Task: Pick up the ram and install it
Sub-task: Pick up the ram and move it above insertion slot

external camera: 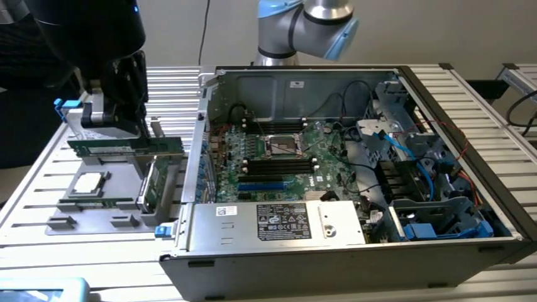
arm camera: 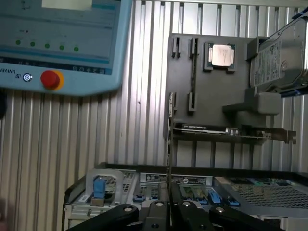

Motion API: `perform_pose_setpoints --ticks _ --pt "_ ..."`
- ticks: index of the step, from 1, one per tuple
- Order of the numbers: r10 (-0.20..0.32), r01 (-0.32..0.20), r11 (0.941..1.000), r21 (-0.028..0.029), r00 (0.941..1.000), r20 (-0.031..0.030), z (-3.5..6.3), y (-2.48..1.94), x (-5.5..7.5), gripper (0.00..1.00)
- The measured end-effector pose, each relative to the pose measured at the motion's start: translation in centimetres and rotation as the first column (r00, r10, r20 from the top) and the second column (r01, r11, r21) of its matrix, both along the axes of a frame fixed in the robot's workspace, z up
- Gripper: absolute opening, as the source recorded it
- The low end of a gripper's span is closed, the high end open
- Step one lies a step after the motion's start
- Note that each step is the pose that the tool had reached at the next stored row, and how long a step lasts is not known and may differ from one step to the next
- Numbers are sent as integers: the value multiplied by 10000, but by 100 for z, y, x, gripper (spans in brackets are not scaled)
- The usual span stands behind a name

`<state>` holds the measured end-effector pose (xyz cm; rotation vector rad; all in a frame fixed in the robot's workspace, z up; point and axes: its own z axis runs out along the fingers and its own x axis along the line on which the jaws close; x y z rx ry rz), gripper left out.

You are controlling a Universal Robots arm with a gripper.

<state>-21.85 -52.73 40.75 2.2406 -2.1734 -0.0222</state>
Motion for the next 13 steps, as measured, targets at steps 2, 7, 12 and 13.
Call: perform_pose_setpoints --ticks 2,7,12,13 --pt "0 0 10000 -5 10000 7 0 1 89 13" --pt "0 0 10000 -25 10000 47 0 7 301 13" --pt "1 0 10000 -83 10000 91 -4 29 506 13" --pt "0 1 9999 -109 10000 98 -5 36 552 13"
